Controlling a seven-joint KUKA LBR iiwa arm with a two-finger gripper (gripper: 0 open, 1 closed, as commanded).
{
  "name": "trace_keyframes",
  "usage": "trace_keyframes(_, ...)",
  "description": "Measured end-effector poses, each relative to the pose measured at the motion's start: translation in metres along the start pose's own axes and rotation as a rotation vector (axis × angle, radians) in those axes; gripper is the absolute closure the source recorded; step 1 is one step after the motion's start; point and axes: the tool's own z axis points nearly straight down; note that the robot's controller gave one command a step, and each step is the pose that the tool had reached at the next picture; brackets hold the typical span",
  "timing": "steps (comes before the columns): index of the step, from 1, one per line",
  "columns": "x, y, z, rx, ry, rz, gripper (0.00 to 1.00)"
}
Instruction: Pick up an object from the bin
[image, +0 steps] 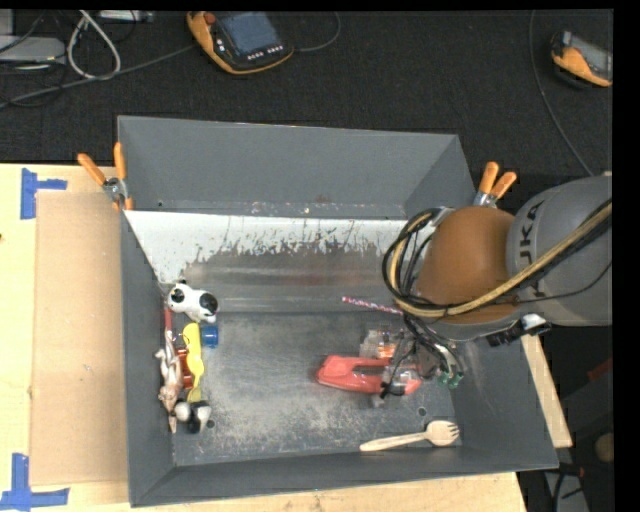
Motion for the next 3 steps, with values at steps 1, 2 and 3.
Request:
trace_keyframes(1,-0.001,0.003,-0.023,0.002,-0.010,-0.021,1.00)
trace_keyframes(2,-0.009,0.002,-0.036,0.002,-0.007,-0.326,1.00)
trace_keyframes(3,0.008,0.029,-0.187,0.001,-0.008,-0.175,1.00)
